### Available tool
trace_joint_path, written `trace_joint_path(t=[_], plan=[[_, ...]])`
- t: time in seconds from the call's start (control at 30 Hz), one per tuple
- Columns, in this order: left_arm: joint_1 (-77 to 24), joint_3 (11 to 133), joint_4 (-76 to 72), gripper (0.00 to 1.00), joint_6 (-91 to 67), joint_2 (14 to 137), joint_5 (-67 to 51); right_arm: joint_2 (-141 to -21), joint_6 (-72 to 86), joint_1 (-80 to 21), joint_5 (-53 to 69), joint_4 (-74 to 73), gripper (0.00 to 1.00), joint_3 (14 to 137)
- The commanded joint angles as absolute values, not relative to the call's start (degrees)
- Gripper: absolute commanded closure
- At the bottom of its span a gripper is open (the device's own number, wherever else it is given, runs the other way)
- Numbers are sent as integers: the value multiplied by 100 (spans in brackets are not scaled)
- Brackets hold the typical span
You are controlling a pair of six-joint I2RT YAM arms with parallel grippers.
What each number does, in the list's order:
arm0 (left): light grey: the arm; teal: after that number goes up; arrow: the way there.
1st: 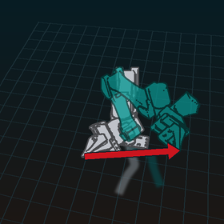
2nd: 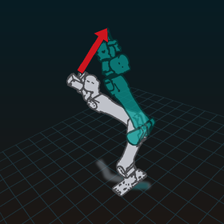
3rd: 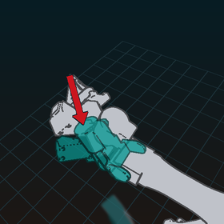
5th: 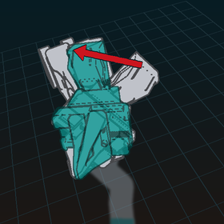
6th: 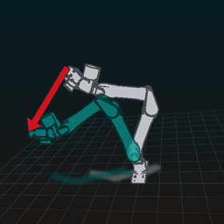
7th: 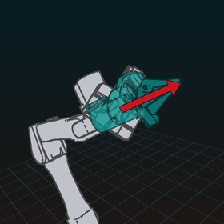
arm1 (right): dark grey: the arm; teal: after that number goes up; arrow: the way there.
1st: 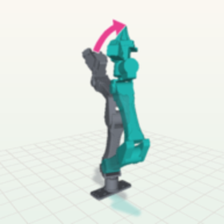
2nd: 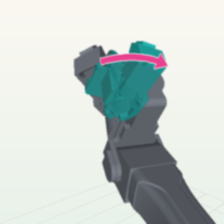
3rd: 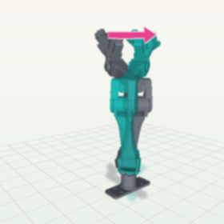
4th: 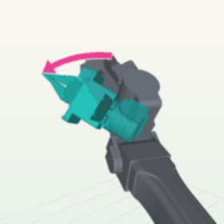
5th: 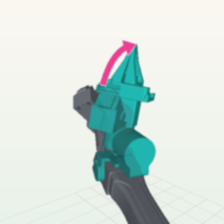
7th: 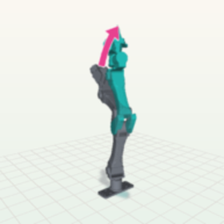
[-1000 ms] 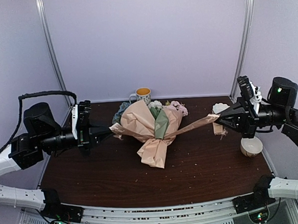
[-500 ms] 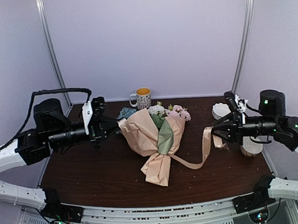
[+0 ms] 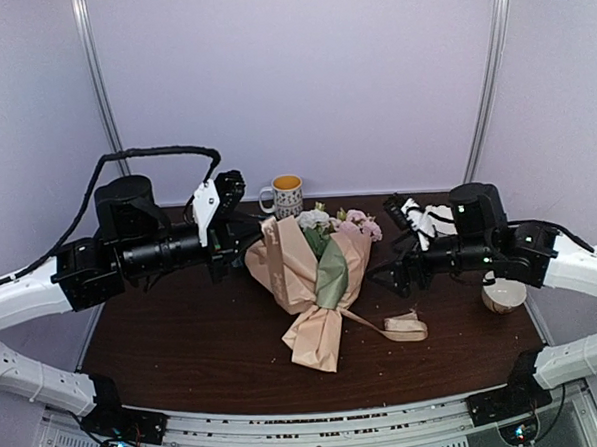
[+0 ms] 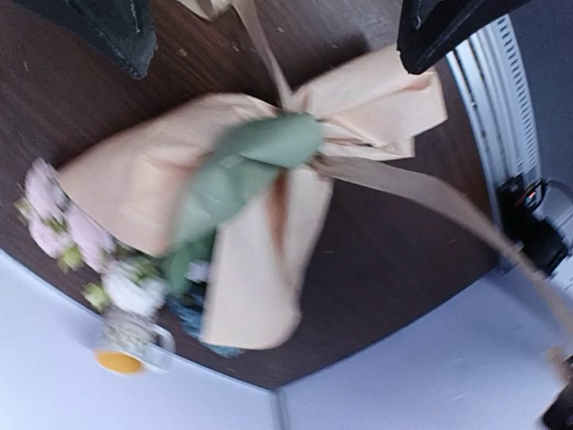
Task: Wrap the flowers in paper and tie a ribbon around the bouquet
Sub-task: Cross the half-tied ribbon over the folded bouquet.
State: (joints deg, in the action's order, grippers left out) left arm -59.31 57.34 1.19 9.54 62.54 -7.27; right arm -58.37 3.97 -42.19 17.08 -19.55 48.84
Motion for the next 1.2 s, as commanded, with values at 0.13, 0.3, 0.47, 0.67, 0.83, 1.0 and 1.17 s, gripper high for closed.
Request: trace_joint_path(t=[0.13, 0.3, 0.47, 0.67, 0.83, 1.0, 1.17], plan=[[-5916, 6634, -213, 100, 784, 6793, 113, -7738, -62, -5343, 3148, 391, 18, 5765], [-5919, 6812, -315, 100, 826, 7083, 99, -8437, 991, -5440, 2878, 2579, 24, 5311], [-5915, 6923, -310, 100, 896, 7154, 73, -8785, 1167, -5475, 2759, 2875, 62, 5330], [-5851, 6937, -310, 100, 864, 7128, 238, -8999, 1250, -5475, 3097, 2794, 83, 5362], [-5732, 6900, -280, 100, 786, 7086, 316, -9162, 1337, -5470, 3266, 2813, 66, 5238], [-5700, 6869, -296, 100, 823, 7017, 283, -9348, 1464, -5467, 3355, 3009, 76, 5214], [-5621, 6815, -277, 100, 798, 6922, 371, -9345, 1459, -5445, 3327, 3027, 91, 5098]])
